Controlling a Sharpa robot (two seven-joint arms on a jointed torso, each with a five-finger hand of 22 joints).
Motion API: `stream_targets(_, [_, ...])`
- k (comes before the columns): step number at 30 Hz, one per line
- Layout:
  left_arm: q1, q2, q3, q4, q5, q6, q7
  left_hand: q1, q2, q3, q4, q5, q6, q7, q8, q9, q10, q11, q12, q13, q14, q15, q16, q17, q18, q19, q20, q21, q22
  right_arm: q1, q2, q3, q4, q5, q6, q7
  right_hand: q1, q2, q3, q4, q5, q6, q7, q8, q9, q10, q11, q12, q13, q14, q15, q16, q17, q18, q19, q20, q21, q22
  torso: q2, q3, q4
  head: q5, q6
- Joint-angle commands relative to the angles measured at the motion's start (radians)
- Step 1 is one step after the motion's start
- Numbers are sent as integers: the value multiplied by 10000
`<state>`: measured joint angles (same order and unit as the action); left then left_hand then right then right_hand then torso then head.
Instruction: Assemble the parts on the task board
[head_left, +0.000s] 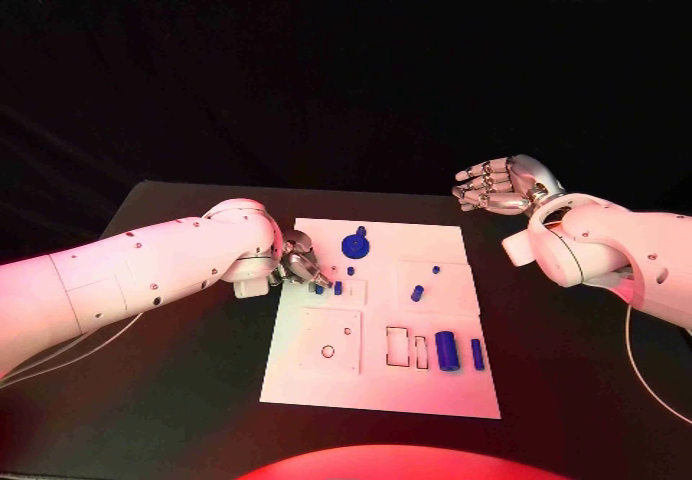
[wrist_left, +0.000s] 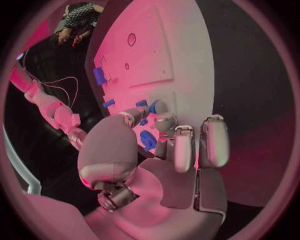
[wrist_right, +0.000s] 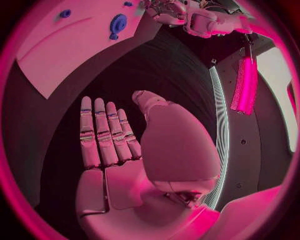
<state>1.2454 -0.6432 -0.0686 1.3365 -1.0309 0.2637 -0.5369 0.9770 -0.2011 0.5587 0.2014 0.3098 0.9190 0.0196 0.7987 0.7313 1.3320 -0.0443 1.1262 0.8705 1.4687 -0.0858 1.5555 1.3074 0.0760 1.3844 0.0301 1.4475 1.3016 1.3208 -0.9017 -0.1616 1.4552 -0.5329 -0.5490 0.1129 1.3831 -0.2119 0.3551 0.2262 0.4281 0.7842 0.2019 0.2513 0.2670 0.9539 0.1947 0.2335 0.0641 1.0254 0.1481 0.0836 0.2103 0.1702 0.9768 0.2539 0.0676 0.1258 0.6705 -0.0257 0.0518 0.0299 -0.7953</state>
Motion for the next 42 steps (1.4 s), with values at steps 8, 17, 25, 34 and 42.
stream_targets(8, [-53, -123, 47, 95, 107, -384, 96, 19, -63, -195, 76, -25, -55, 63, -78, -14, -88, 33, -157, -169, 912, -51, -29, 2258, -97, -69, -70, -111, -125, -5, -7, 2, 8, -88, 20, 93, -93, -51, -4, -37, 43, 15, 584, -67, -18, 24, 19, -77, -14, 17, 42, -73, -14, 121, 31, 32, -4, -16, 15, -11, -7, -9, 74])
stream_targets(17, [-60, -331, 286, 355, 642, -1090, 205, 195, -221, -1130, 780, -103, -421, 207, -113, 99, -574, 158, -606, -804, 791, 33, -245, 1850, 4, -384, 1, -377, -574, -19, 6, 2, -7, -69, 46, 106, -154, -55, -25, -26, -39, 1, 598, -84, -38, 20, 32, -114, -11, 5, 55, -105, -49, 121, 12, 45, -6, -60, 3, 5, -6, -26, 96])
stream_targets(25, [-51, -495, 518, 515, 1537, -1826, 428, 215, -113, -1937, 906, -502, -1440, 597, -394, 48, -1900, 511, -1619, -2352, 489, 331, -699, 1045, 215, -1118, 254, -982, -1550, -34, -2, 2, -20, -53, 44, 113, -191, -48, -42, -18, -152, 5, 598, -87, -49, 30, 34, -133, -8, 12, 58, -117, -71, 124, 8, 51, -2, -90, -8, 3, 4, -32, 165])
stream_targets(34, [-59, -578, 522, 703, 1164, -3500, 3276, 3331, 340, -1611, 255, -507, -2983, 1394, -766, -658, -4181, 1265, -1946, -2912, -1516, 988, -2655, -2136, 988, -4059, 850, -3650, -5228, -41, -17, 2, -30, -39, 42, 143, -203, -46, -48, -15, -175, 6, 599, -88, -52, 33, 35, -138, -8, 12, 59, -122, -78, 124, 7, 53, -1, -98, -1, -4, 12, -75, 200])
stream_targets(42, [-270, -331, 341, 600, -1153, -4324, 5768, 4498, -725, -110, -12, -640, -3175, 1710, -2073, -2482, -5486, 1663, -4240, -5038, -3750, 1356, -4700, -5542, 1083, -4765, 1173, -4607, -6020, -45, -19, 2, -64, -30, 72, 169, -171, -27, -26, -40, -166, 19, 590, -83, -55, 48, 27, -143, -6, 23, 54, -123, -88, 128, 14, 52, 6, -111, 6, -14, 12, -124, 205])
